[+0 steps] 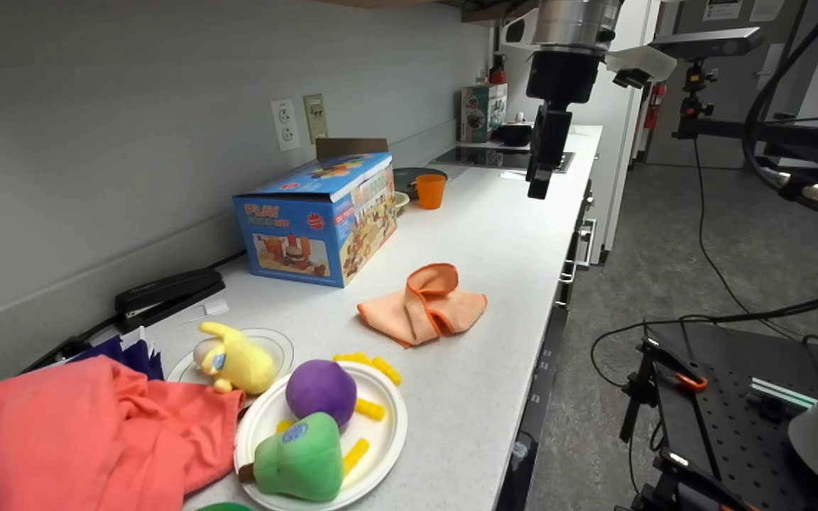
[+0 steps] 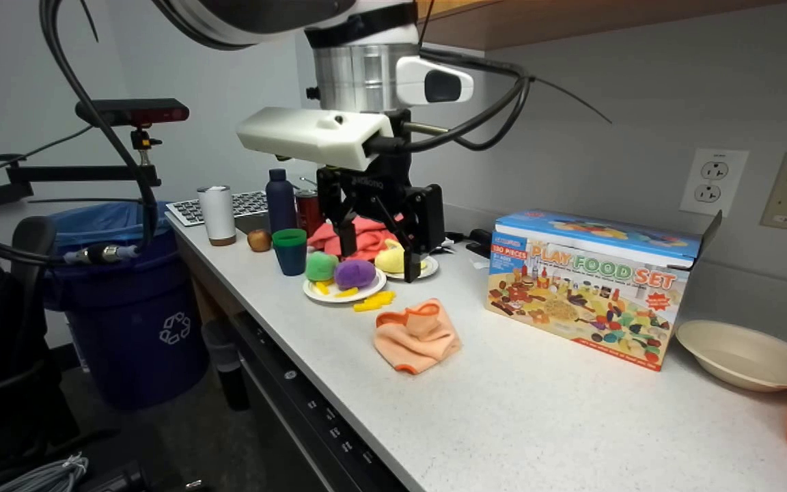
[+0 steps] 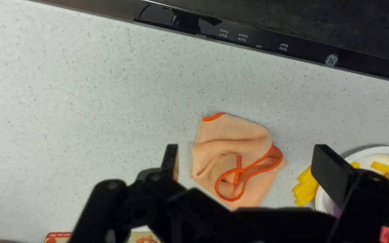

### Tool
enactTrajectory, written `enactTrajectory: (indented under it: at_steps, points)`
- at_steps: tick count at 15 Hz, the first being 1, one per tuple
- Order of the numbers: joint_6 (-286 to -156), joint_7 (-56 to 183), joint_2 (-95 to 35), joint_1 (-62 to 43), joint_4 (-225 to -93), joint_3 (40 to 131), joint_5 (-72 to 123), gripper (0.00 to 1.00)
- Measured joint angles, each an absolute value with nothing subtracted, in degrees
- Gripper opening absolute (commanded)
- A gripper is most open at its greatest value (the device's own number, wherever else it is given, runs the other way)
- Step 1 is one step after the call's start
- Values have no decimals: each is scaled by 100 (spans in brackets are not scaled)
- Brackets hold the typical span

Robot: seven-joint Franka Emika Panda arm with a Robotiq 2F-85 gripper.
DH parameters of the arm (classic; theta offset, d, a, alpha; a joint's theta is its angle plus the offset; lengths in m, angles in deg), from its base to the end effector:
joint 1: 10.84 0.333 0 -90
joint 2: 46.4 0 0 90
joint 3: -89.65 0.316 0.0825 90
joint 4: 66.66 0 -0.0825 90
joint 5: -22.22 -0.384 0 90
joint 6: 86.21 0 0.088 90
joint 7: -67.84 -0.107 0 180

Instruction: Unfold the cloth on the counter

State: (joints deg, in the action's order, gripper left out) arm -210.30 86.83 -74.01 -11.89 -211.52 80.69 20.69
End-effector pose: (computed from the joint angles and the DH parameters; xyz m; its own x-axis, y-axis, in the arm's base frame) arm 0.4004 -0.0710 0.4508 0.9790 0.1506 0.1376 0.1593 -0.9858 -0.0539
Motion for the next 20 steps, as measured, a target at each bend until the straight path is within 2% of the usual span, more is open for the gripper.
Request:
enactTrajectory:
  at_steps: [6, 20]
  points:
    - [-21242, 8689, -7115, -1156, -21131, 8202, 2070, 100]
    - [-22368, 8647, -4997, -931, -20176, 8606, 2051, 100]
